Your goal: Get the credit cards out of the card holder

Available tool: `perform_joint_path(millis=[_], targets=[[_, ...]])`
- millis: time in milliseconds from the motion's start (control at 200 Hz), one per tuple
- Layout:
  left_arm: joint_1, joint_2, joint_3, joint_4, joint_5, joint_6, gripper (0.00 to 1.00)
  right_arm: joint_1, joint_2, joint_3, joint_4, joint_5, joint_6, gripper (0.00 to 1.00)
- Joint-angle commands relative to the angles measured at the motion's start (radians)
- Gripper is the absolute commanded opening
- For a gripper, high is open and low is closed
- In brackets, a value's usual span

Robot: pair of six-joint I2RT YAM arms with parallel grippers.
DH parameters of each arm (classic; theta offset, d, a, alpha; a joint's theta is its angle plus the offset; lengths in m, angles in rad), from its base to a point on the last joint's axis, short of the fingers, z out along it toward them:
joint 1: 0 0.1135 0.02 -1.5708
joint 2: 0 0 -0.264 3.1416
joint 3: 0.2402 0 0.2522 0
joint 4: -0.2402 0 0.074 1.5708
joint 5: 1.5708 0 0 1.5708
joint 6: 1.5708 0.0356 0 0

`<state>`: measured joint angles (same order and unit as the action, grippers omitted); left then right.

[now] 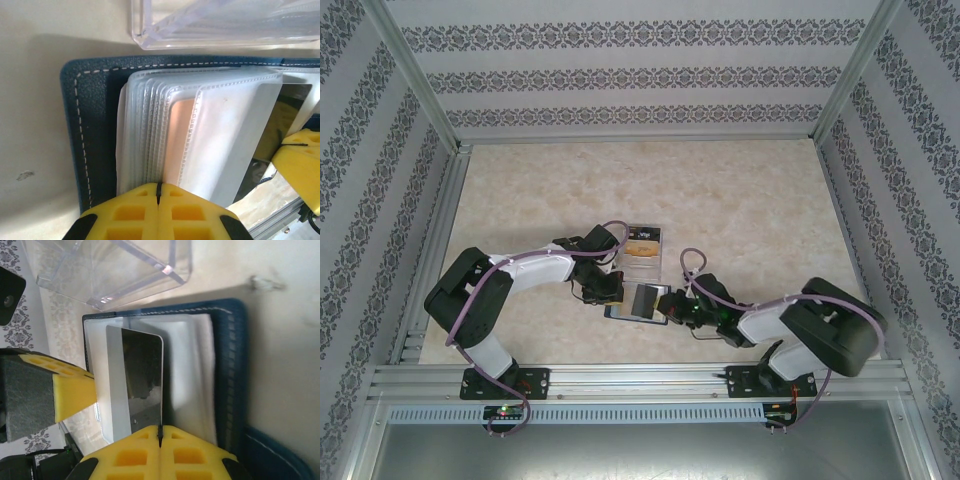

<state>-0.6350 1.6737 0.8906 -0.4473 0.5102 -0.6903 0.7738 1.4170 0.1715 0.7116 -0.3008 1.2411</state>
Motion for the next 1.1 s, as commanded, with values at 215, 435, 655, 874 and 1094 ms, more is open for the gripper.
perform_joint_path(millis=[215,435,655,874,1094], targets=[[-0.014,0.054,-0.019,-0.100,-0.124,0.014,0.00,-0.021,-0.415,0.070,-0.626,0.074,-0.162,0.00],[-0.014,0.043,0.000,-0.093,-0.118,0.013,0.05,-0.047,-0.634,0.166,-0.964,0.110,-0.273,0.00],[-0.014,0.017,0.027,-0.092,-0.109,0.003,0.32,-0.059,-0.644,0.216,-0.994,0.086,-0.298,0.00],[-0.014,-0.036,0.048,-0.109,-0.104,-0.004,0.32,-0.060,-0.550,0.266,-0.982,0.064,-0.340,0.07],[-0.015,-0.089,0.084,-0.131,-0.099,-0.008,0.26,-0.045,-0.448,0.307,-0.948,0.036,-0.366,0.26]])
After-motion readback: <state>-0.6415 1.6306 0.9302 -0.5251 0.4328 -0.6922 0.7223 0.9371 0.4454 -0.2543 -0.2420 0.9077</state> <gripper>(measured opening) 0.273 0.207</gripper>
